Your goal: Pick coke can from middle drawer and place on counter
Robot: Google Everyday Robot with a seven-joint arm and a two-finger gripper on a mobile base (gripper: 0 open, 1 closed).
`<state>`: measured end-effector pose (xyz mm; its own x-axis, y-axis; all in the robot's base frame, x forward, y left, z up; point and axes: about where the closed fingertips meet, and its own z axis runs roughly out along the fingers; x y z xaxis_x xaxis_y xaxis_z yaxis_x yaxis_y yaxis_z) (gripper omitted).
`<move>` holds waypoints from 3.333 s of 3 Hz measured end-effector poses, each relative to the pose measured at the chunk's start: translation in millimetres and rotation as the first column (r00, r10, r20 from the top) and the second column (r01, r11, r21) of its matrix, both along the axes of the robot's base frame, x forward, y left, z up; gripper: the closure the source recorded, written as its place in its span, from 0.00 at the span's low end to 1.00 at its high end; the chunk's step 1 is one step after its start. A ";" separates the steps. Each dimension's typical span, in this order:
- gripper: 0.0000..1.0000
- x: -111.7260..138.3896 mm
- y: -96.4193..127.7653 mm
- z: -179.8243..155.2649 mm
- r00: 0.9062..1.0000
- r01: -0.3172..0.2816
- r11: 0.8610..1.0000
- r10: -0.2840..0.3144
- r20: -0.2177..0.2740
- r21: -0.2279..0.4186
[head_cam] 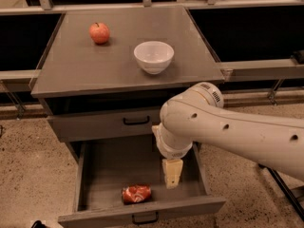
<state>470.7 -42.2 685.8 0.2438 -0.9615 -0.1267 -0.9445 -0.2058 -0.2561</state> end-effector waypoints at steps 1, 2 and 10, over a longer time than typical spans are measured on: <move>0.14 19.5 10.6 -29.3 1.000 -0.008 1.000 0.008 -0.009 0.031; 0.30 29.5 22.5 -80.3 0.998 -0.018 0.998 0.022 -0.065 0.061; 0.34 21.0 99.7 -279.0 0.967 -0.231 0.961 0.244 -0.071 0.149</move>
Offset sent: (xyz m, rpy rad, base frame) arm 0.0408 0.0285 -0.1134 0.0804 0.1043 0.0169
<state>491.7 57.5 406.8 0.4449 -0.8488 -0.2856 -0.8927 -0.3951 -0.2166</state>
